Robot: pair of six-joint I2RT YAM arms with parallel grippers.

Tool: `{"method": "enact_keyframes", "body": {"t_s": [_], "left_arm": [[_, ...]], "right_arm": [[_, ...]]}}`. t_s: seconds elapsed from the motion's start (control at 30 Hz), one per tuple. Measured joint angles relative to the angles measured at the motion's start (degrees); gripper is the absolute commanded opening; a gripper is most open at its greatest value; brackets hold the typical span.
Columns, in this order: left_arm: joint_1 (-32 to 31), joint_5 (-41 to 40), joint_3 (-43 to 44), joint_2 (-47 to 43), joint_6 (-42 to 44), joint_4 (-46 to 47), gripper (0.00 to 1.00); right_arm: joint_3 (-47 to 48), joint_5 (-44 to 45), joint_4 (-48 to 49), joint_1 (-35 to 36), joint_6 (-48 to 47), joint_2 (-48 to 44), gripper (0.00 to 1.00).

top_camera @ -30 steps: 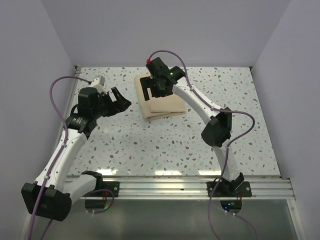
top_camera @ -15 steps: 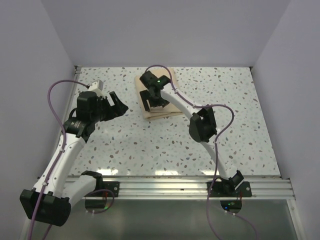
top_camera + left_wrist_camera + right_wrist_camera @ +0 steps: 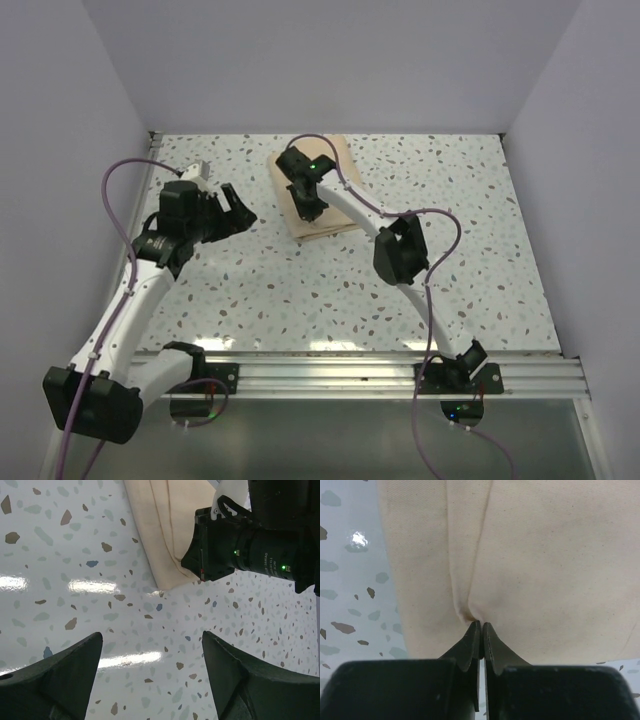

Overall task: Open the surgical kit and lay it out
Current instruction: Open the surgical kit at the center of the board.

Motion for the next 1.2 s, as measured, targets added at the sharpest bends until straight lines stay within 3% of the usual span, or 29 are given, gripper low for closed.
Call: {"method": "enact_keyframes", "body": {"t_s": [0.17,0.3,0.57,0.77,0.87,0.9,1.2], "left_arm": [[-0.68,-1.55,2.84,5.92,1.70,-0.74,0.80],[-4.42,-6.34,13.09,17.27,4.68,-3.56,0.79],[-14.78,-14.53,33.88,41.66,8.50,-5.33,0.79],[-21.92,-18.18,45.29,59.04,8.83,-8.02,0.79],[-24.85,-19.41,49.37,65.68,8.37,-10.43,0.79],[-25.62,-19.78,50.60,67.23,8.28,-11.13,0.78],[-31.26,-24.06,63.63,72.52,7.93,-16.55,0.80]], "right_arm": [[-1.07,1.20,0.44,-0.42,0.42,-1.44,0.00],[-7.48,1.79,1.46,-3.30,1.97,-9.11,0.00],[-20.61,6.43,6.32,-21.40,5.92,-31.12,0.00],[-25.27,10.80,3.93,-31.08,10.47,-31.43,0.02],[-26.91,11.02,2.43,-33.24,11.82,-28.65,0.70],[-27.69,10.95,1.88,-33.83,11.96,-27.78,0.98],[-38.64,11.02,0.55,-35.91,10.60,-26.95,0.99]]}}
